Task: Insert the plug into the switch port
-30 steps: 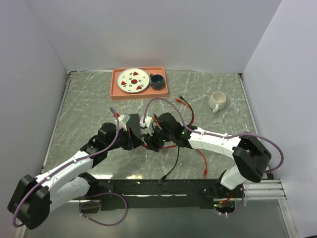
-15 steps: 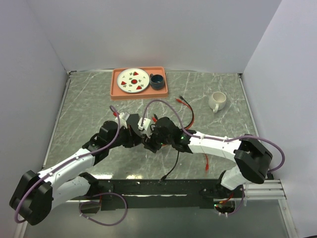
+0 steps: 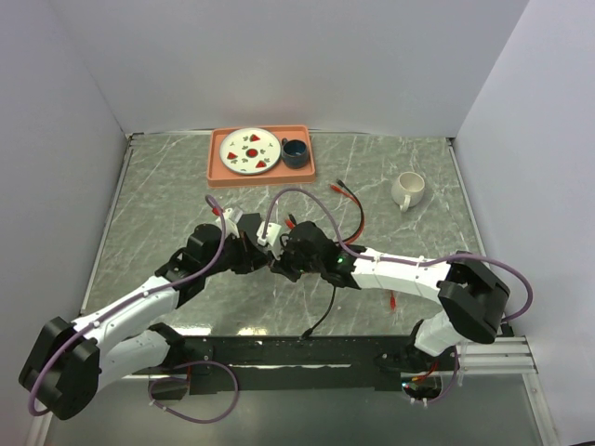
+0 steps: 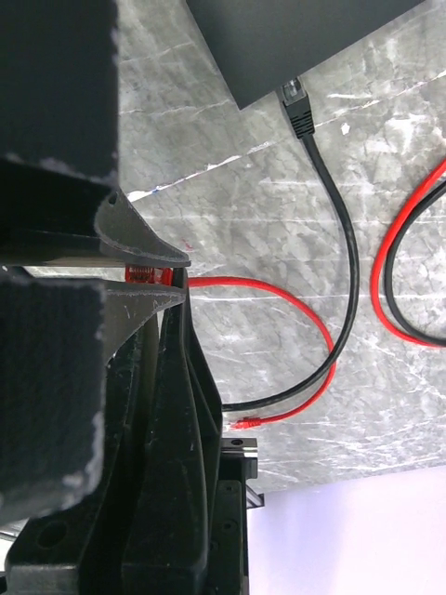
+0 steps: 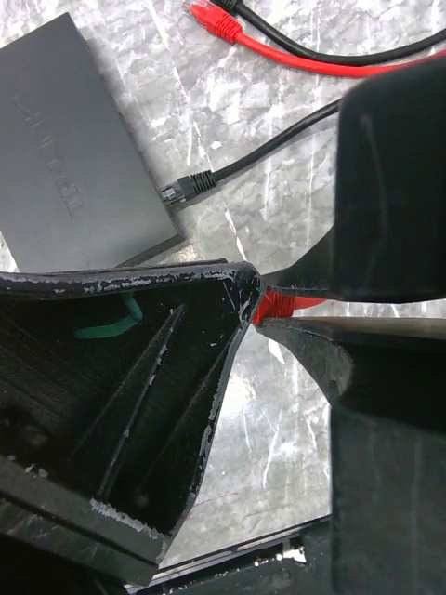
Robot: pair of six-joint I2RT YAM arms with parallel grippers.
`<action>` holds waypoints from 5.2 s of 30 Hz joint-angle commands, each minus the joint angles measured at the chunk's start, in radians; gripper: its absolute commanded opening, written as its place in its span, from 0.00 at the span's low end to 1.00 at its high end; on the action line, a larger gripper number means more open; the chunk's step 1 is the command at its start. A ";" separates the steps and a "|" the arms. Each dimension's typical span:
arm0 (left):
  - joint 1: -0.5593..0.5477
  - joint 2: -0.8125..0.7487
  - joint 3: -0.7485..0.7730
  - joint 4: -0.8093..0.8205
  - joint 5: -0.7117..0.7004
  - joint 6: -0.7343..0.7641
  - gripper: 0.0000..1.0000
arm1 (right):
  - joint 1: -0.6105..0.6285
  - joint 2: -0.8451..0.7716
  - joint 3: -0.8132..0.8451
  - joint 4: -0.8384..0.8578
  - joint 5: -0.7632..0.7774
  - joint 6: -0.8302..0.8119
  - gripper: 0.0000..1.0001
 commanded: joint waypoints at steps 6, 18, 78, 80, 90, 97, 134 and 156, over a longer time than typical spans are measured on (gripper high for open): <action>-0.004 -0.017 0.041 -0.016 -0.060 -0.008 0.44 | 0.000 -0.002 0.016 0.055 0.051 0.001 0.00; 0.171 -0.010 0.118 -0.213 -0.199 0.029 0.87 | -0.047 0.038 0.032 0.003 0.120 -0.105 0.00; 0.422 0.736 0.500 -0.136 -0.011 0.270 0.86 | -0.069 0.622 0.645 -0.518 0.103 -0.375 0.00; 0.422 0.711 0.483 -0.150 -0.042 0.256 0.87 | -0.069 0.630 0.650 -0.528 0.109 -0.370 0.00; 0.422 0.688 0.440 -0.198 -0.081 0.241 0.84 | -0.059 0.672 0.684 -0.579 0.120 -0.367 0.00; 0.421 0.700 0.432 -0.217 -0.088 0.230 0.79 | -0.046 0.653 0.653 -0.597 0.128 -0.352 0.00; 0.421 0.730 0.412 -0.217 -0.070 0.265 0.72 | -0.006 0.678 0.673 -0.624 0.174 -0.369 0.00; 0.399 0.748 0.423 -0.207 -0.036 0.276 0.70 | -0.007 0.744 0.794 -0.659 0.234 -0.404 0.00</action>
